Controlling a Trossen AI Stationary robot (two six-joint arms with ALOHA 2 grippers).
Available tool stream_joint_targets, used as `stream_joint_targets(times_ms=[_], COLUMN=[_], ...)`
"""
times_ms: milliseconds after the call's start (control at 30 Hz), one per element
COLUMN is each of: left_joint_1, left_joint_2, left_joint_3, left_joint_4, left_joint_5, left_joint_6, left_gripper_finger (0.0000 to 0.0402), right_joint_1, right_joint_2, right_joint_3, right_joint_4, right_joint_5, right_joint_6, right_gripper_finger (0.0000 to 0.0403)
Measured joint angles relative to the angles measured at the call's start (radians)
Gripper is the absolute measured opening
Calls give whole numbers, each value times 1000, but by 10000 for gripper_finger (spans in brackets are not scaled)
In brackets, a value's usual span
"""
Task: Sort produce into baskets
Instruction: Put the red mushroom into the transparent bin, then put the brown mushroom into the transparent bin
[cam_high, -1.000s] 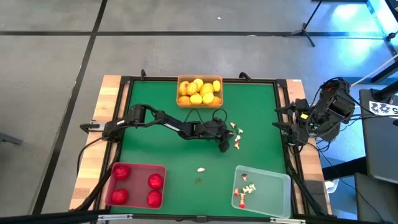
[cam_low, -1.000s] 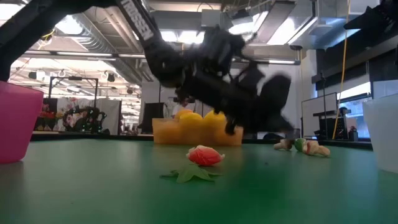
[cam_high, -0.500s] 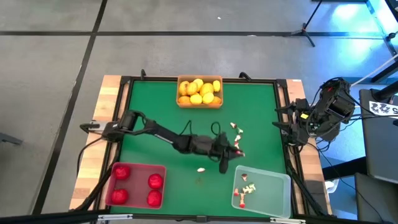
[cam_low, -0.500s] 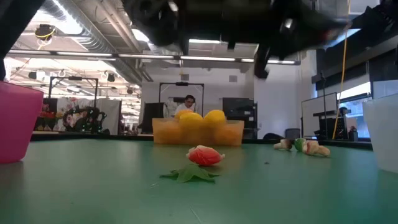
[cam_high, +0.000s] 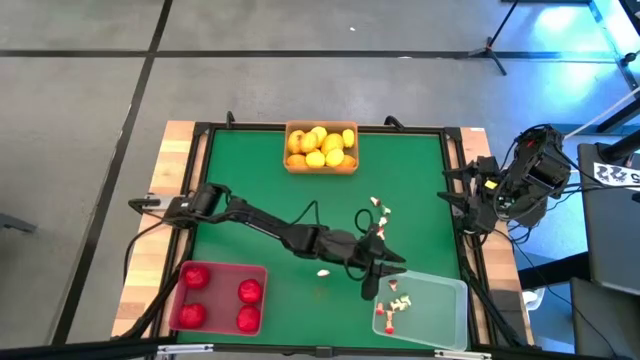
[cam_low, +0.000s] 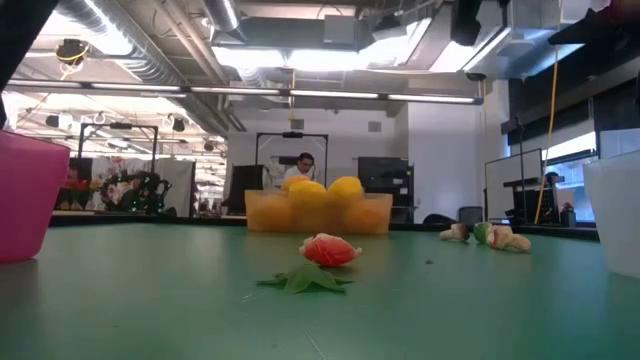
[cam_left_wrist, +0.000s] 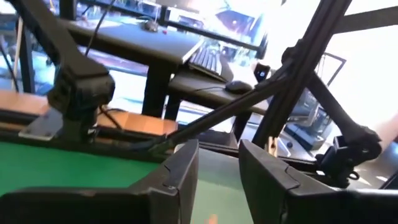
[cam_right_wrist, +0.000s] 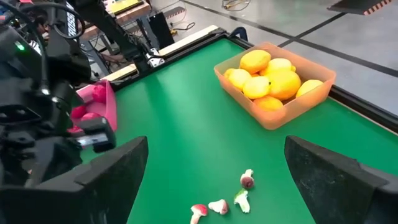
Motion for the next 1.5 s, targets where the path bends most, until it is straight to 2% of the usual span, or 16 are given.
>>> stream_joint_targets(times_ms=[267, 433, 633, 800, 900, 1000, 1133, 1267, 1333, 1400, 1500], left_joint_1=[3, 24, 138, 215, 258, 299, 324, 336, 340, 346, 362], left_joint_2=[19, 30, 30, 29, 29, 45, 74, 79, 81, 81, 92], left_joint_3=[10, 10, 10, 10, 10, 10, 9, 9, 9, 9, 10], left_joint_4=[24, -91, -207, -229, -247, -245, -268, -282, -301, -309, -293], left_joint_5=[-16, -52, -86, -89, -53, 21, 35, 27, -13, -50, -52], left_joint_6=[-28, -112, -223, -87, -52, -50, -31, -5, 33, 55, 42], left_gripper_finger=[148, 156, 157, 157, 160, 178, 219, 257, 270, 279, 285], right_joint_1=[0, 0, 0, 0, 0, 0, 0, 0, 0, 0, 0], right_joint_2=[0, 0, 0, 0, 0, 0, 0, 0, 0, 0, 0], right_joint_3=[0, 0, 0, 0, 0, 0, 0, 0, 0, 0, 0], right_joint_4=[7, 12, 11, 5, 5, -1, -5, -5, -11, -26, -38], right_joint_5=[-8, -19, -30, -30, -33, -38, -39, -39, -39, -39, -39], right_joint_6=[1, 1, 22, 27, 27, 27, 27, 27, 27, 27, 26], right_gripper_finger=[374, 374, 374, 374, 374, 374, 374, 374, 374, 374, 374])
